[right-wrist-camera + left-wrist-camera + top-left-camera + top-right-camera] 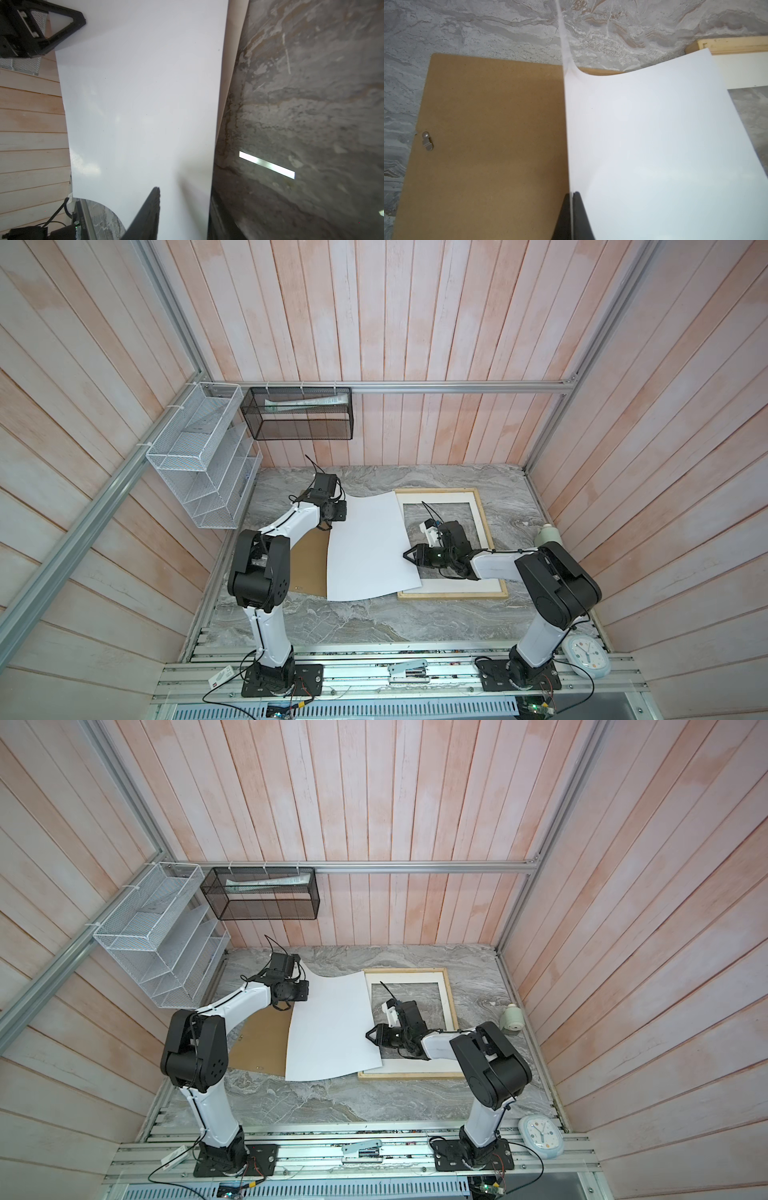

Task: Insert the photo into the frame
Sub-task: 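Press the photo's edge onto the frame with the right gripper while the left holds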

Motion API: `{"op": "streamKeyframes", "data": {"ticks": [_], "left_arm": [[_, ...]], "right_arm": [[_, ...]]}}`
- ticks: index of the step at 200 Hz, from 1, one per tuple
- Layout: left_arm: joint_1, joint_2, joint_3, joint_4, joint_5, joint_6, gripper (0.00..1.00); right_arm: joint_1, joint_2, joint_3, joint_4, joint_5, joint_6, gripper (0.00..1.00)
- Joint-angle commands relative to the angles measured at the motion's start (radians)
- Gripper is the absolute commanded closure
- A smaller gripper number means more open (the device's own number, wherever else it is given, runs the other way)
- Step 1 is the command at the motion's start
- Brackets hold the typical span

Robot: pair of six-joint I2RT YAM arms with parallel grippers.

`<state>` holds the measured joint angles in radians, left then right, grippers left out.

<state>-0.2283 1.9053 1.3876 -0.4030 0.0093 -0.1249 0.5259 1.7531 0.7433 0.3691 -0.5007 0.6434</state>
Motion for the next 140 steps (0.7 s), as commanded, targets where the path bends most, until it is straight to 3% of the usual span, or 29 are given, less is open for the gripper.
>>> {"op": "streamKeyframes", "data": {"ticks": [1,62,140], "left_arm": [[0.005,-0.03,-0.02,0.027,0.036,-0.016,1.0],[0.004,-0.041,-0.019,0.03,0.054,-0.027,1.0],[0.004,-0.072,-0.024,0.036,0.08,-0.072,1.0]], "right_arm": [[0.004,-0.003,0.016,0.016,-0.014,0.001,0.68],[-0.001,-0.028,0.017,-0.025,0.009,-0.016,0.89],[-0.004,-0.076,0.028,-0.077,0.028,-0.045,1.0]]}}
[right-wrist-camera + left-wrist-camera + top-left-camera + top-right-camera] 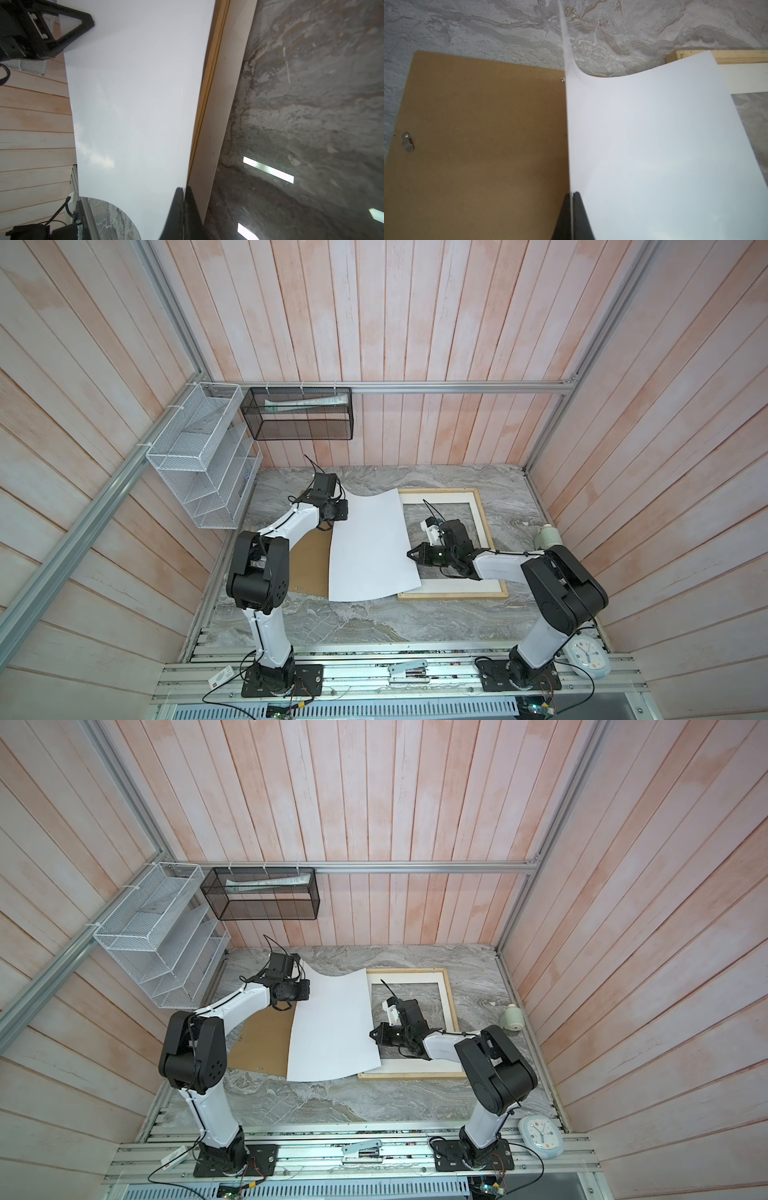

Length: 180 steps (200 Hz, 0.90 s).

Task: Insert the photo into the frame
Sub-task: 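Press the photo's edge onto the frame with the right gripper while the left holds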

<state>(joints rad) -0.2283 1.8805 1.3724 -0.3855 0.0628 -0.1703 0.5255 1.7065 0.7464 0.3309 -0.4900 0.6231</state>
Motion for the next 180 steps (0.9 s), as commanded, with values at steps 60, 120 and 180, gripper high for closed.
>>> {"op": "streamKeyframes", "data": {"ticks": [60,120,180], "left_arm": [[-0.006,-0.06,-0.004,0.051,0.151,-0.171,1.0],[-0.072,-0.033,-0.004,0.173,0.229,-0.281,1.0],[-0.163,0.048,0.035,0.282,0.273,-0.351,1.0]], "right_arm": [[-0.063,-0.173,0.046,-0.213,0.048,-0.086,1.0],[-0.205,-0.346,0.085,-0.487,0.079,-0.174,1.0],[-0.353,-0.482,0.043,-0.613,0.111,-0.215,1.0]]}}
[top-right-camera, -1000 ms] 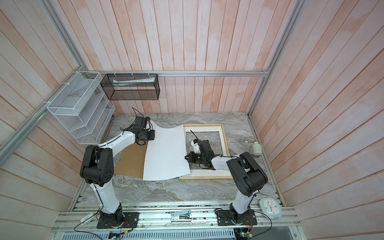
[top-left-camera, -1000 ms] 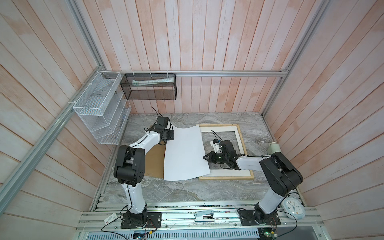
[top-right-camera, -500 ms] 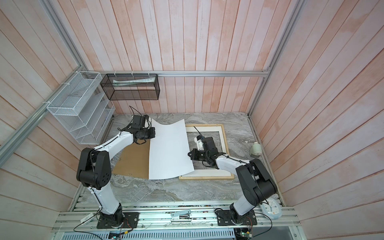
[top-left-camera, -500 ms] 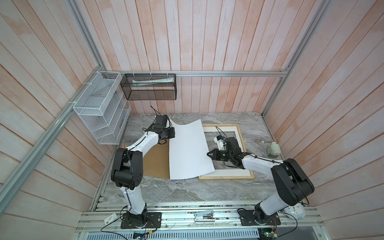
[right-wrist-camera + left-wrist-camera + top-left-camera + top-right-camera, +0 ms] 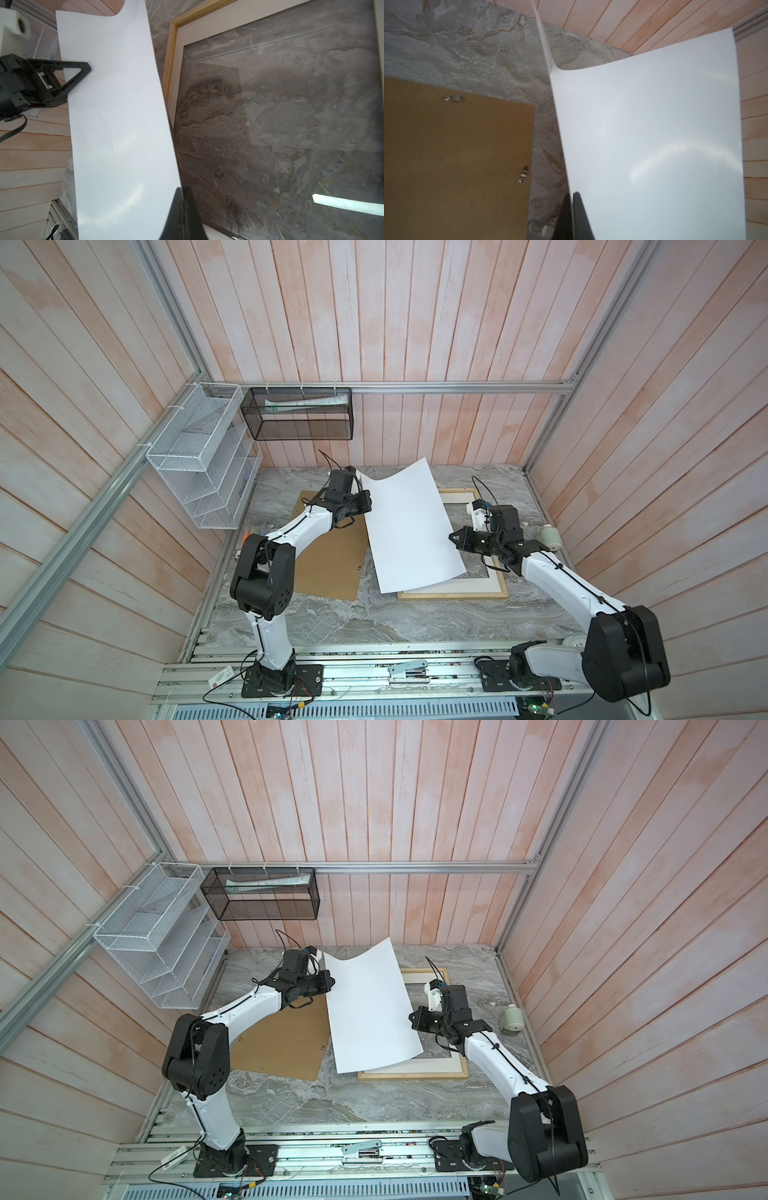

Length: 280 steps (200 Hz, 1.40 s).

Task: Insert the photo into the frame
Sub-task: 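Press the photo's edge onto the frame with the right gripper while the left holds, then lower the curled photo flat into the frame with both grippers at its edges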

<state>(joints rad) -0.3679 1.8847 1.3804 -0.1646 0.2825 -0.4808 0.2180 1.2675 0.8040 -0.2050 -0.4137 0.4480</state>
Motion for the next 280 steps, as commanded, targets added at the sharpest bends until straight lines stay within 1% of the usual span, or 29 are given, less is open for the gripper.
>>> {"op": "streamKeyframes", "data": {"ticks": [1,16,42,70,104,131,162,203,223,259,280], "left_arm": [[-0.025,0.045,0.028,0.064,0.056,-0.041,1.0],[-0.04,0.07,0.042,0.093,0.084,-0.041,1.0],[-0.072,0.115,0.065,0.132,0.102,-0.042,1.0],[-0.096,0.156,0.086,0.159,0.113,-0.057,0.96],[-0.116,0.209,0.126,0.166,0.154,-0.066,0.86],[-0.133,0.238,0.146,0.16,0.15,-0.059,0.75],[-0.134,0.245,0.144,0.16,0.146,-0.062,0.68],[-0.138,0.248,0.12,0.174,0.153,-0.077,0.67],[-0.141,0.251,0.104,0.189,0.158,-0.085,0.66],[-0.151,0.251,0.075,0.212,0.166,-0.103,0.67],[-0.152,0.239,0.054,0.217,0.156,-0.108,0.66]], "right_arm": [[-0.047,-0.045,-0.015,-0.079,0.036,-0.041,1.0],[-0.084,-0.069,-0.024,-0.102,0.043,-0.053,1.0],[-0.122,-0.1,-0.041,-0.118,0.065,-0.064,1.0],[-0.15,-0.105,-0.048,-0.143,0.084,-0.082,1.0],[-0.16,-0.09,-0.06,-0.165,0.127,-0.093,1.0],[-0.162,-0.074,-0.06,-0.174,0.164,-0.091,1.0],[-0.163,-0.062,-0.049,-0.198,0.189,-0.094,1.0],[-0.164,-0.036,0.016,-0.298,0.174,-0.136,0.98],[-0.164,-0.033,0.039,-0.349,0.196,-0.15,0.98],[-0.162,-0.035,0.056,-0.348,0.219,-0.15,0.98],[-0.162,0.0,0.085,-0.357,0.209,-0.188,0.98]]}}
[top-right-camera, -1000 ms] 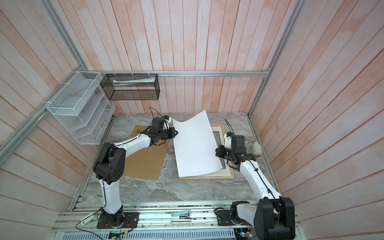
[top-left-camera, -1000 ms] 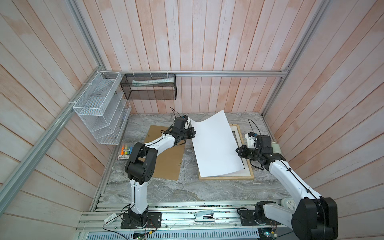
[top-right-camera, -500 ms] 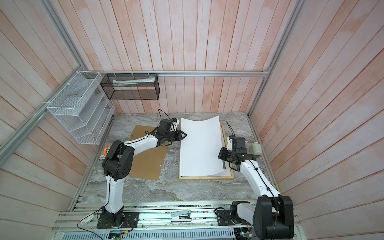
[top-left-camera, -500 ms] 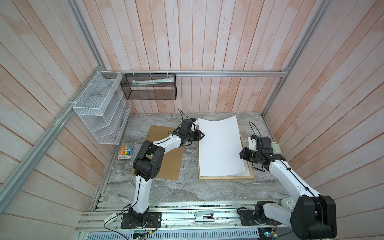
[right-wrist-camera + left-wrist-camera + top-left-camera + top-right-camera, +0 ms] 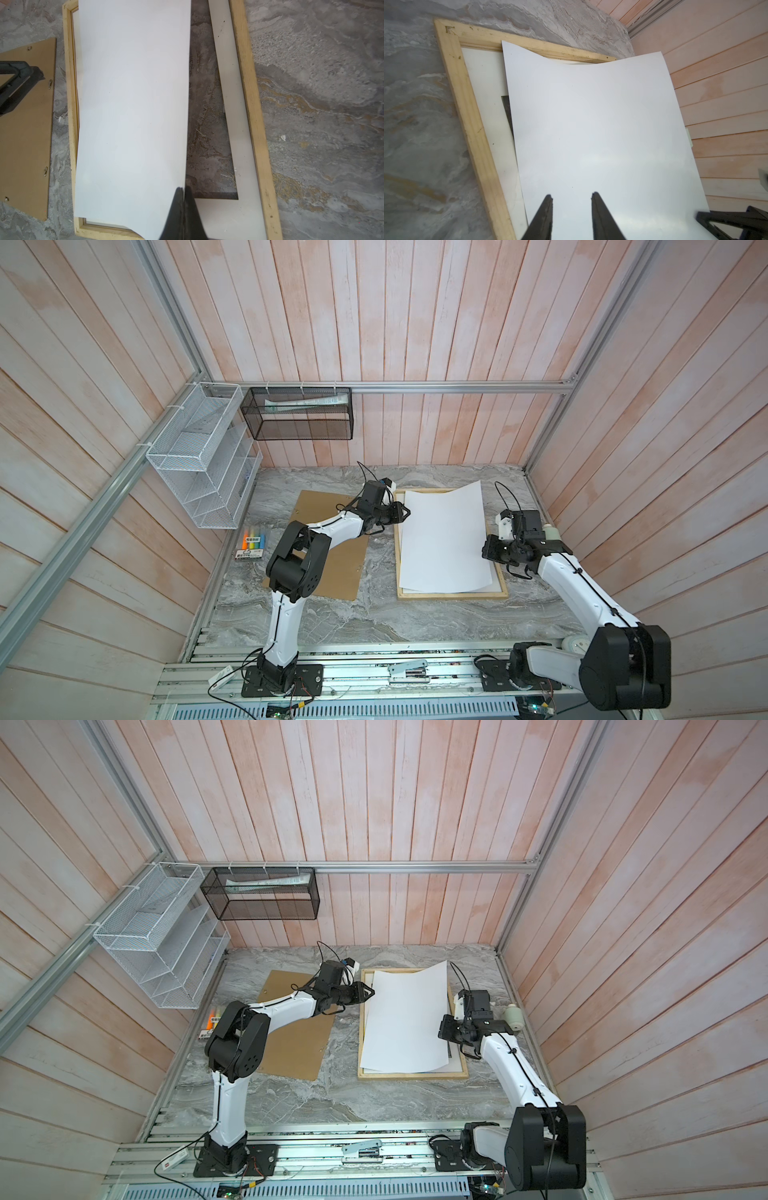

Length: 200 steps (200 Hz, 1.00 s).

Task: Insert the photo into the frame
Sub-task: 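Lower the curled photo flat into the frame with both grippers at its edges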

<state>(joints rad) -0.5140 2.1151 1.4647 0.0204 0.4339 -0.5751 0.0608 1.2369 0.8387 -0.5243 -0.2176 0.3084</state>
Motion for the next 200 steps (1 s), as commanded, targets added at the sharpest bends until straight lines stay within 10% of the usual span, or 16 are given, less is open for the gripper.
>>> {"op": "streamKeyframes", "data": {"ticks": [1,200], "left_arm": [[-0.007,0.007,-0.032,0.033,0.004,-0.014,0.66],[0.038,-0.135,-0.151,-0.049,-0.115,-0.026,0.65]], "right_arm": [[-0.005,0.033,0.051,-0.038,0.013,-0.05,0.98],[0.07,0.167,0.136,-0.068,0.072,-0.117,1.0]]}}
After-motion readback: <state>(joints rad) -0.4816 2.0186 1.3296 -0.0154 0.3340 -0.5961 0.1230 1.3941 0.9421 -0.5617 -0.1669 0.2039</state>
